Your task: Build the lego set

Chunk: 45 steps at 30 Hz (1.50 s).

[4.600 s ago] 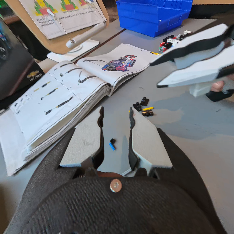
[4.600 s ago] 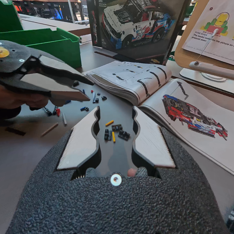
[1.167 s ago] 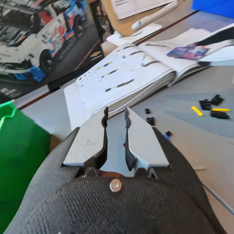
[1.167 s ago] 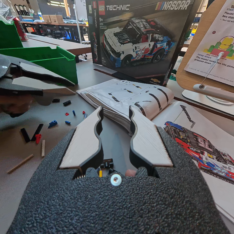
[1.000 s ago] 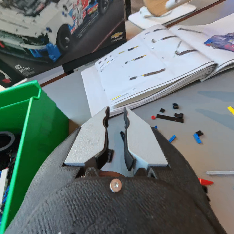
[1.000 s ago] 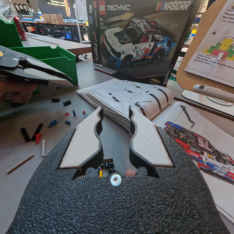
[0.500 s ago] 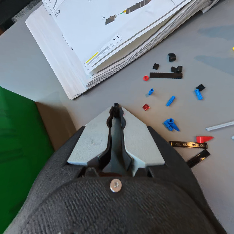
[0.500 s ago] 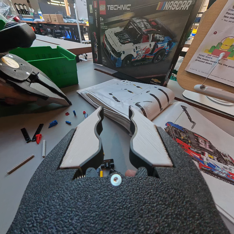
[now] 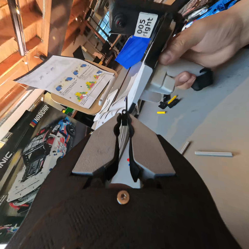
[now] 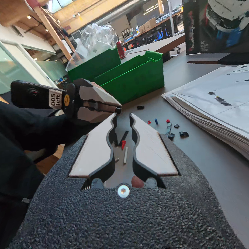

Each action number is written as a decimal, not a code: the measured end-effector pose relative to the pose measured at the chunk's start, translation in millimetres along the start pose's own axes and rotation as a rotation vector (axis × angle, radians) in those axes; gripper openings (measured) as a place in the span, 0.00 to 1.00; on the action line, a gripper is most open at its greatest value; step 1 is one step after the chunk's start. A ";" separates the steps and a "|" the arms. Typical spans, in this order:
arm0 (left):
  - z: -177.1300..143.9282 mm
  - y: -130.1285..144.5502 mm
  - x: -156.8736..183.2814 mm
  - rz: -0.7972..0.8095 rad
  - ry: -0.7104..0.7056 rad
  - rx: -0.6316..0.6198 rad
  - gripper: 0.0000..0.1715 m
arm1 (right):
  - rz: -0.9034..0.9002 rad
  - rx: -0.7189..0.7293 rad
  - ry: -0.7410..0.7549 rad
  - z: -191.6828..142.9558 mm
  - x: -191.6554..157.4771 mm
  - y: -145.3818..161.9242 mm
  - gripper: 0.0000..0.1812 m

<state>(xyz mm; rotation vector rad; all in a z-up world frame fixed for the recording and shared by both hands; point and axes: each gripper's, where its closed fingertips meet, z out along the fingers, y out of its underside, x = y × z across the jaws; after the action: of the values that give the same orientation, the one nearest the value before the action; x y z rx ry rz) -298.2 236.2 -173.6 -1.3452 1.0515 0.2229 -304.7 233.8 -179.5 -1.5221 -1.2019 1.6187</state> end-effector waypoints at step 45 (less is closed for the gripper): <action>-80.5 186.6 -16.2 -0.629 -0.133 -1.083 0.07 | -0.340 -0.777 0.419 -96.0 44.8 44.3 0.11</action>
<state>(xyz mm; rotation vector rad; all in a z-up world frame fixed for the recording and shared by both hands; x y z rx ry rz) -472.7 225.5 -278.5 -2.5126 0.2933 0.4256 -211.3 275.5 -231.8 -1.8372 -1.8145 0.5694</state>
